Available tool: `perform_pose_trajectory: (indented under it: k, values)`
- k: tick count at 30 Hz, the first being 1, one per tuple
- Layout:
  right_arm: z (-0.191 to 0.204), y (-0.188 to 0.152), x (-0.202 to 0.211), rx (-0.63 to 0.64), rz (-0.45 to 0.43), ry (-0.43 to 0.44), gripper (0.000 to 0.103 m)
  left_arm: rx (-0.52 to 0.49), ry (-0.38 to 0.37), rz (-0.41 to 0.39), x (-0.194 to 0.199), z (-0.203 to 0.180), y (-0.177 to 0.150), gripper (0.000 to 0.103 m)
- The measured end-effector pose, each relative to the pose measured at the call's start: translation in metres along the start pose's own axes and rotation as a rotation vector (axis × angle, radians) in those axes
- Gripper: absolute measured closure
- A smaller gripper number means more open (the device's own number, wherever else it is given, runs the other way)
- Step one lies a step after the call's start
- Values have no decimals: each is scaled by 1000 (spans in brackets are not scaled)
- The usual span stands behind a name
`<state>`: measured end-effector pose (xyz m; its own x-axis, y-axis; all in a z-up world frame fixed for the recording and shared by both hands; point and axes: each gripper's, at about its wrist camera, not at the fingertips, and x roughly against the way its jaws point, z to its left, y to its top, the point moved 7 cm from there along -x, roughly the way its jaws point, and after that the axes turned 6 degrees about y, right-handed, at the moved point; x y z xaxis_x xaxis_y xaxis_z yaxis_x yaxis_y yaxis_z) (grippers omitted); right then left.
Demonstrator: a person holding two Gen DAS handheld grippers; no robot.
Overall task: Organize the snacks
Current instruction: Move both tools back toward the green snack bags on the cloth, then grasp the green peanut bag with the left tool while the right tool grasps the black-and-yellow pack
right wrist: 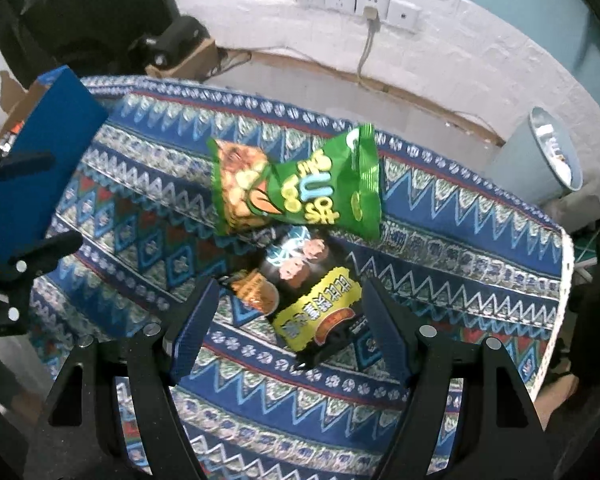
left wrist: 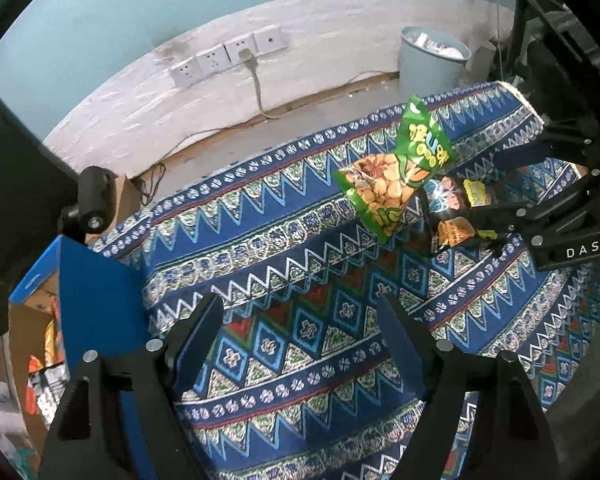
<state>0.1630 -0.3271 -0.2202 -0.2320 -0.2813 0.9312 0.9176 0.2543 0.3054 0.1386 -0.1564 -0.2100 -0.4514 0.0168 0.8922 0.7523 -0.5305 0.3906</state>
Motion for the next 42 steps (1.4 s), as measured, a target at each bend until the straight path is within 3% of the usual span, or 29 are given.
perform_pose_trajectory:
  k: [14,19,33,42]
  values:
    - [-20,4,-49,-12,110,76,24,4,-31,68,-36,-4,7,23]
    - [-17,-6,-48,-2,127,97,24,3,-36,74,-37,-8,5,22]
    - [-3,-41,-40,34,152,80,22,-86,-34,93,-30,-36,-17,23]
    - [0,-71,-60,67,207,4,22,-103,-38,87,-26,-42,-21,22]
